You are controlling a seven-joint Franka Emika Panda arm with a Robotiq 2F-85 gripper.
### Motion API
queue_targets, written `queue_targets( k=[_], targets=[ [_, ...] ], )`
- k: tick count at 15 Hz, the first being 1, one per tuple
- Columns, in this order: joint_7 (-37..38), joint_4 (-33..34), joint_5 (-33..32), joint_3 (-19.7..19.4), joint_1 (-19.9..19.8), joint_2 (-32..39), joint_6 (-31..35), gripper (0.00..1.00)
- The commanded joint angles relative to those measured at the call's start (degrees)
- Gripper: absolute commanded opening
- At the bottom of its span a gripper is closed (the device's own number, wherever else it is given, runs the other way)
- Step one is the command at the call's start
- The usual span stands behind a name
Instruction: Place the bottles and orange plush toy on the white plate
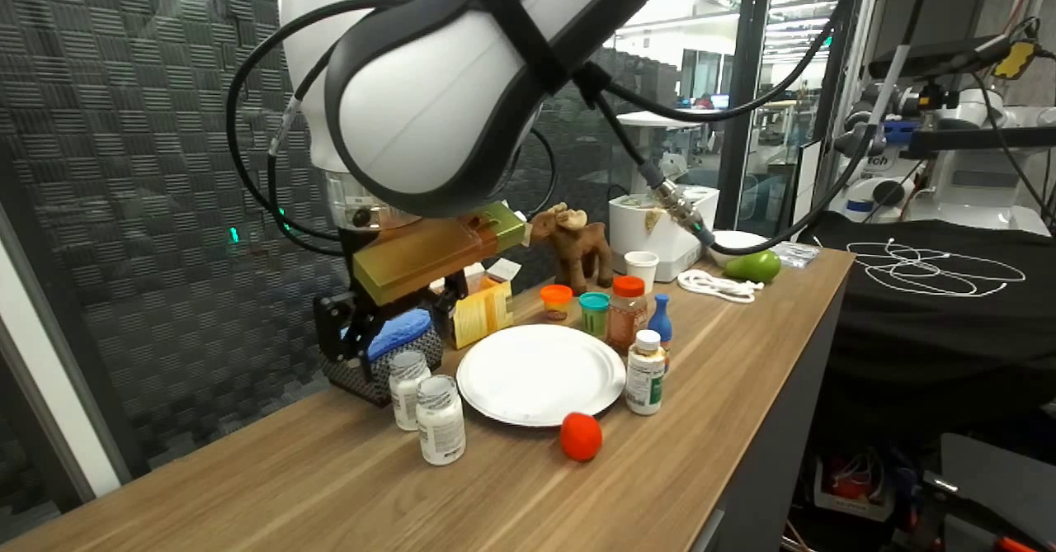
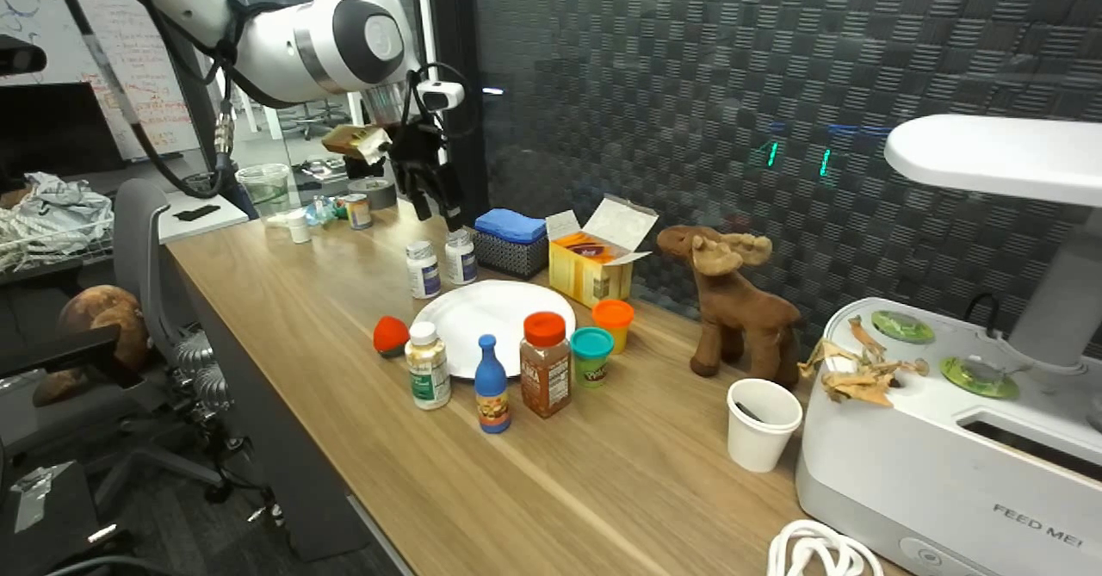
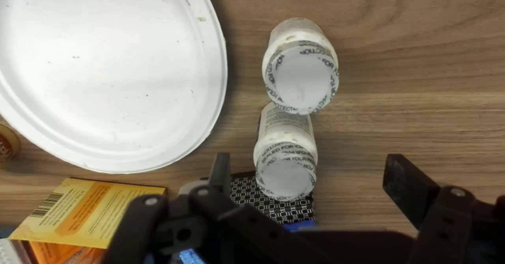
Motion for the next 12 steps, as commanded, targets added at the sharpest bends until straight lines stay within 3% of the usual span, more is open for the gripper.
queue_targets(
  k=[1, 7, 8, 10, 12],
  targets=[
    [-2.4, 3.44, 3.51, -1.16, 0.55, 2.2, -0.05, 1.0],
    [-3.91, 5.69, 5.79, -2.08, 0.71, 4.63, -0.82, 0.99],
    [-4.19, 5.99, 6.0, -2.24, 0.73, 4.98, -1.22, 0.74],
    [-4.25, 6.12, 5.6, -2.74, 1.1, 5.16, -1.52, 0.7],
    [-4.23, 5.73, 4.79, -3.35, 1.53, 4.67, -2.01, 0.53]
  ],
)
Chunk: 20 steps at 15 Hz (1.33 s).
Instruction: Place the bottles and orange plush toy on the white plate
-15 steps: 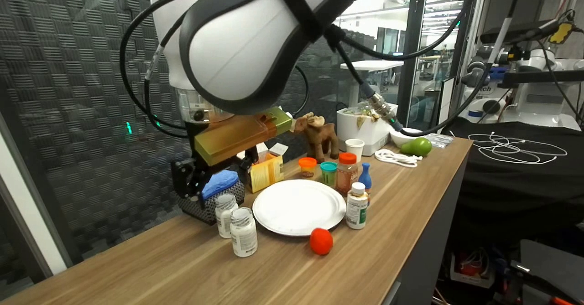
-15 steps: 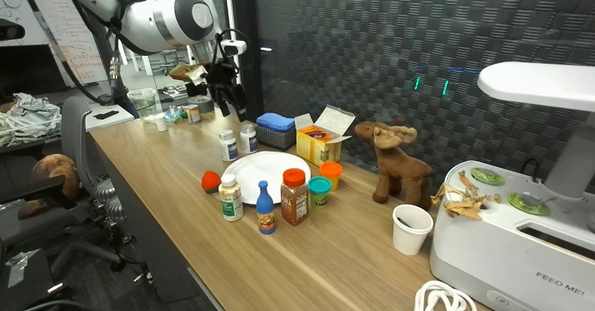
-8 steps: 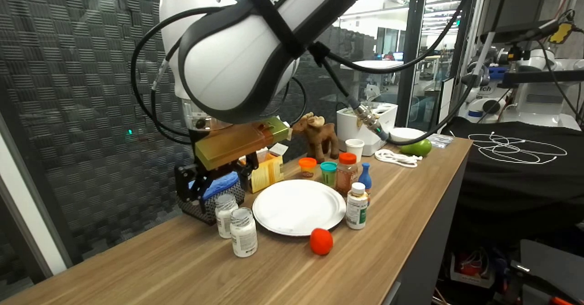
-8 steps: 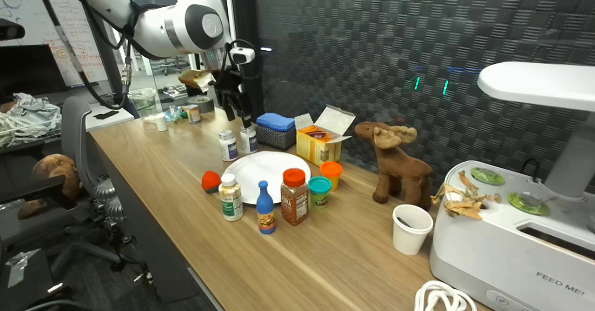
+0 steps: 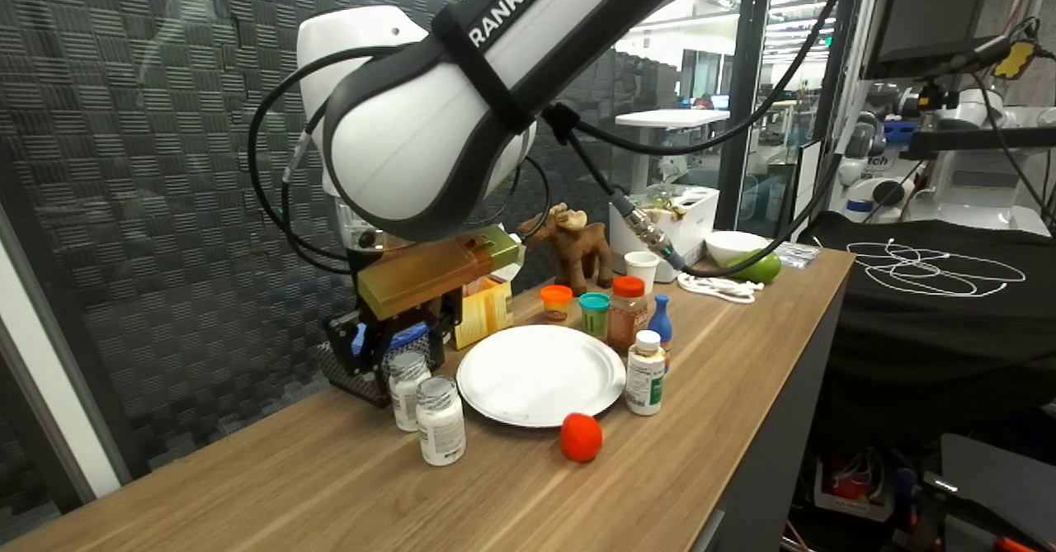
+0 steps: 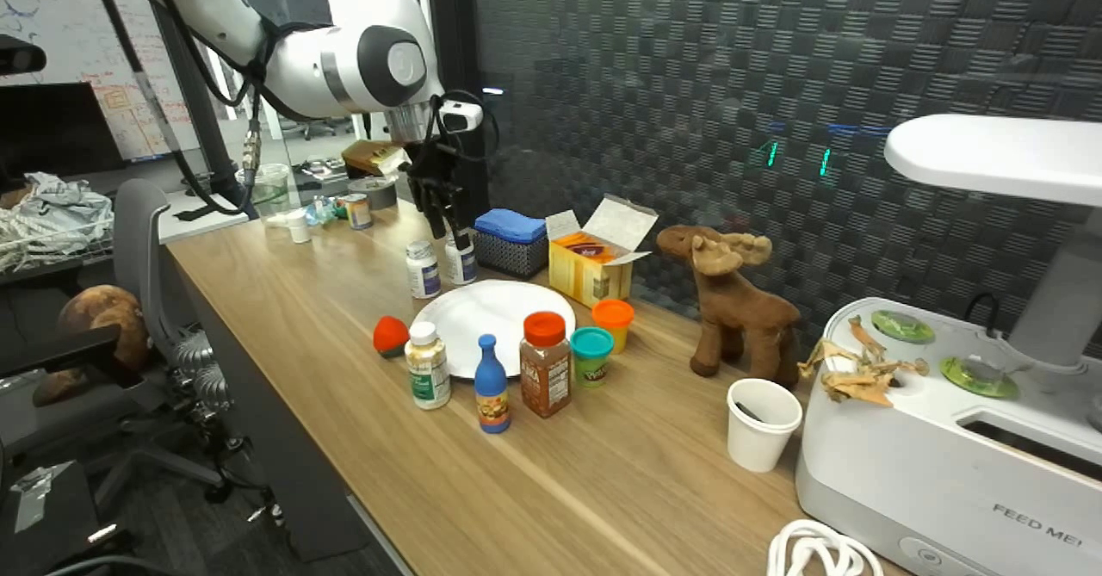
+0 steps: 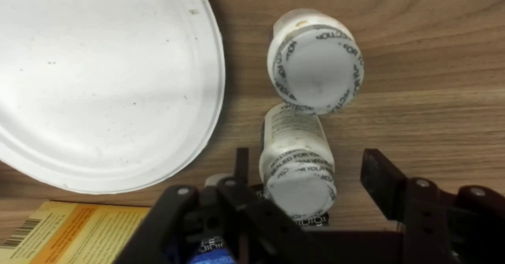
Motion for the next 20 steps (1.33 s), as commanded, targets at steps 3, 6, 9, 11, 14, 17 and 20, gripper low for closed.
queue_targets(
  k=[3, 6, 9, 11, 14, 17, 20],
  targets=[
    [-1.94, 1.14, -0.04, -2.13, 2.03, -0.65, -2.22, 0.3],
    [-2.21, 0.63, -0.18, -2.07, 2.81, -2.35, -3.35, 0.2],
    [-2.16, 0.59, 0.03, -1.88, 3.15, -4.57, -4.71, 0.2],
    [-1.79, 0.23, -0.38, -2.13, 3.19, -7.09, -5.99, 0.2],
    [-1.17, -1.52, -0.81, -2.66, 2.24, -10.48, -7.16, 0.2],
    [0.15, -3.32, -1.28, -3.56, 1.38, -11.69, -6.64, 0.2],
    [1.44, -5.56, -1.06, -4.49, 0.28, -11.13, -6.19, 0.2]
  ],
)
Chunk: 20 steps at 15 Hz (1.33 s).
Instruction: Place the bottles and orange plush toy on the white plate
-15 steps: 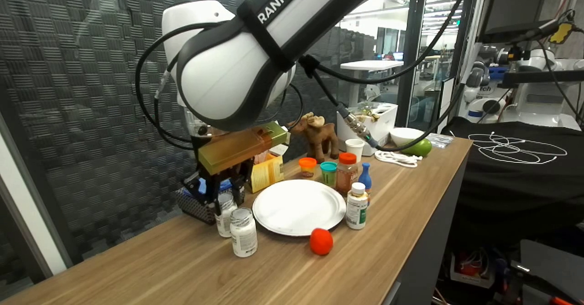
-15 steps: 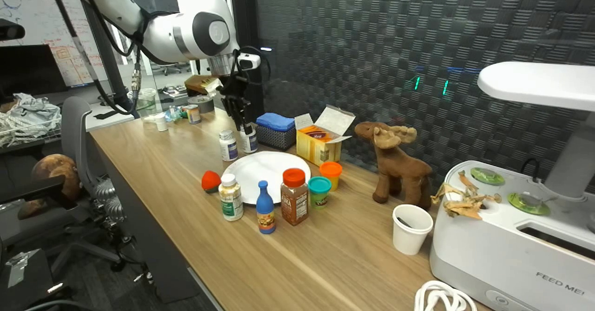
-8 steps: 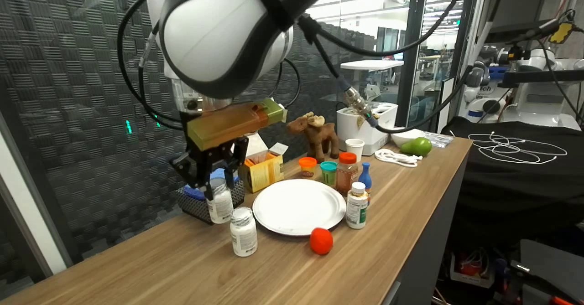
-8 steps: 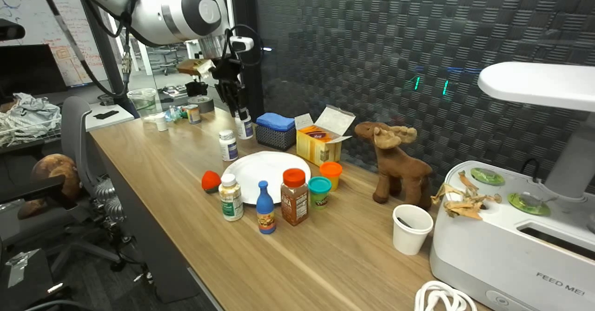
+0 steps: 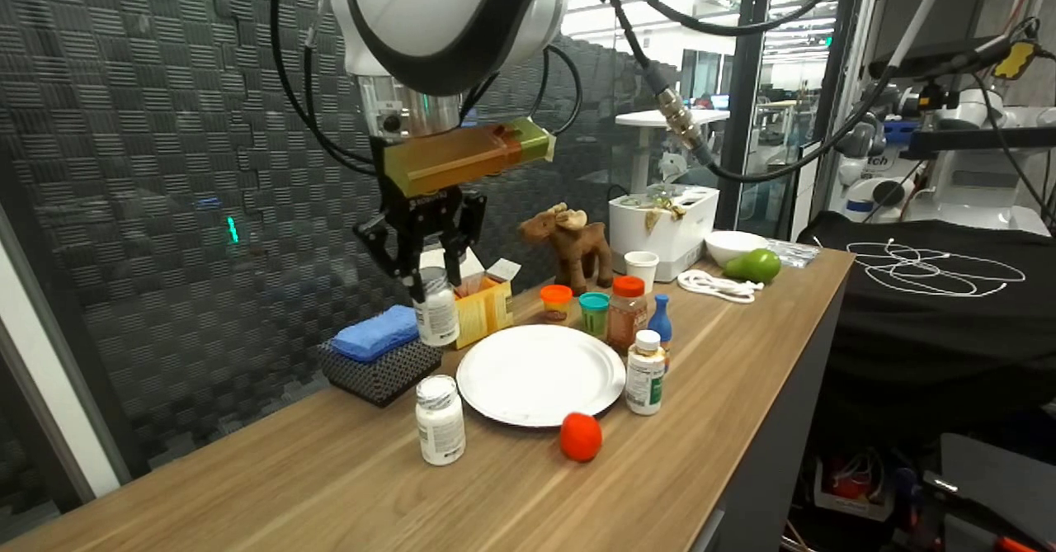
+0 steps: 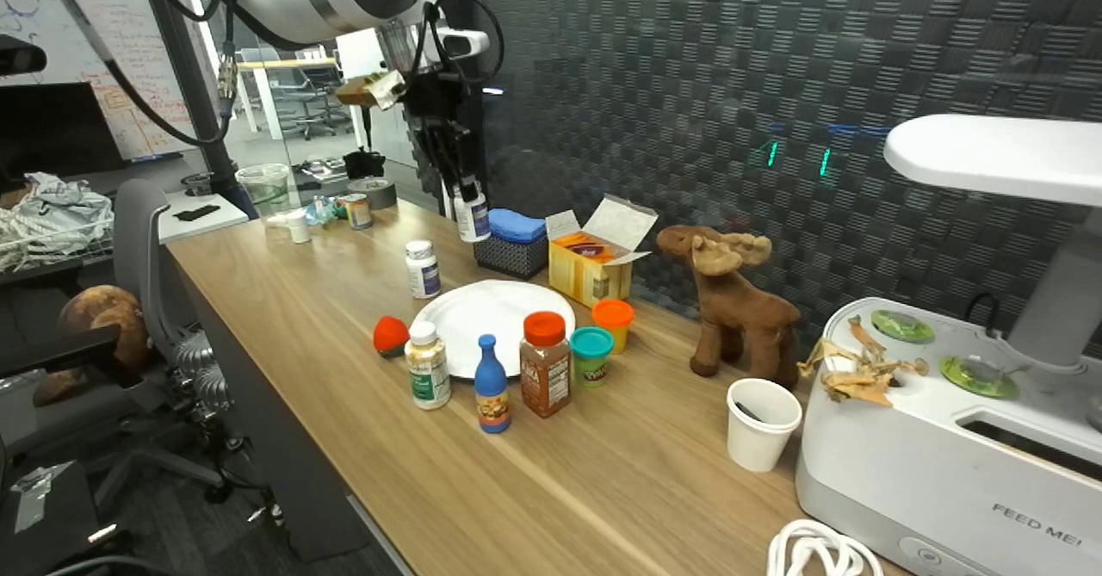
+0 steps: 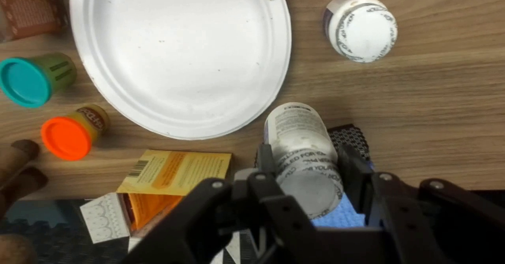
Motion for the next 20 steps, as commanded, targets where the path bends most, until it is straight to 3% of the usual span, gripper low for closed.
queue_targets(
  k=[1, 6, 10, 20],
  targets=[
    [2.77, -4.01, -0.42, -0.94, -1.11, -0.95, 0.69, 0.2],
    [6.26, -7.94, 0.23, -1.71, -2.98, -0.36, 1.98, 0.2],
    [8.49, -9.51, 1.16, -1.79, -4.26, 0.16, 6.68, 0.2],
    [14.11, -11.19, 0.07, -3.49, -3.87, 1.53, 13.35, 0.2]
  ],
)
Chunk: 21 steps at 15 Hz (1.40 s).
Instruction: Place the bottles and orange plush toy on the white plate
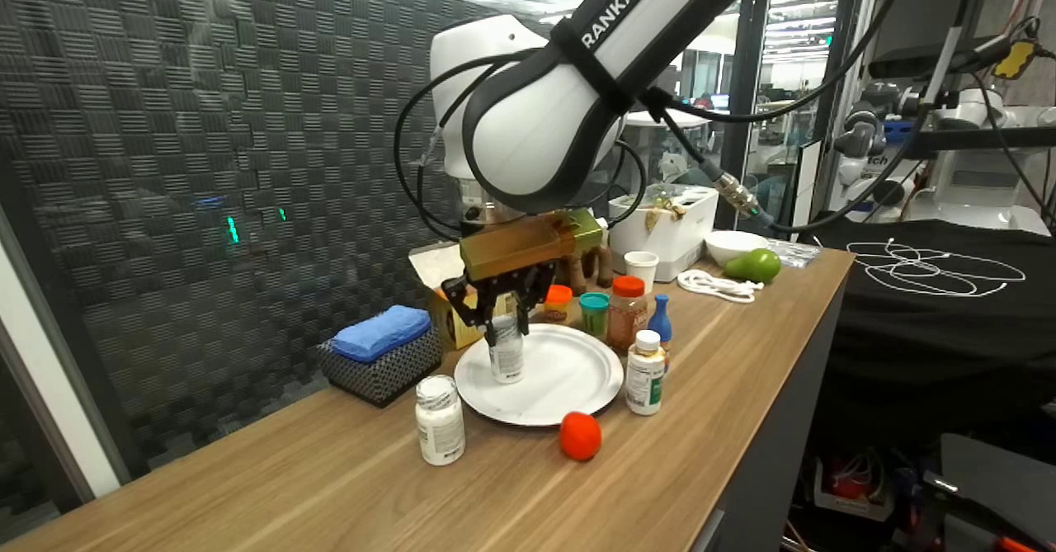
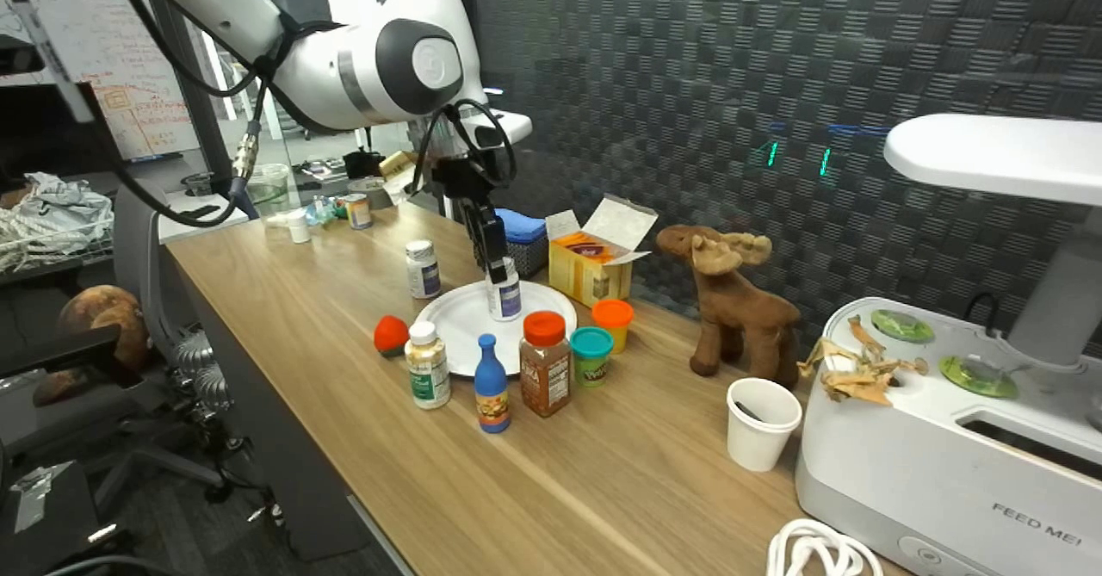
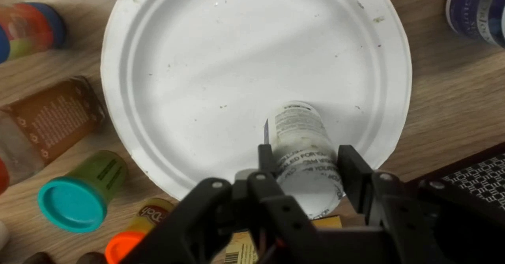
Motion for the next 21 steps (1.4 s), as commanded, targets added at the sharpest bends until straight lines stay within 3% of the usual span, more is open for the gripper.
queue_targets(
  k=[1, 9, 10, 12, 15, 21],
  targets=[
    [2.54, -0.54, -0.38, -0.89, 0.63, -0.28, 3.13, 0.2],
    [1.28, -0.22, 0.69, -0.02, 0.04, 0.65, 3.95, 0.2],
    [0.62, -0.23, 0.78, 0.21, 0.02, 0.43, 3.51, 0.7],
    [-1.07, -0.64, 2.0, 1.24, -0.22, -1.17, 2.47, 0.76],
    [-2.73, -1.63, 3.11, 2.28, 0.07, -3.86, 0.11, 0.99],
    [-6.23, -2.34, 5.07, 2.25, -2.45, -8.08, -4.36, 1.0]
  ],
)
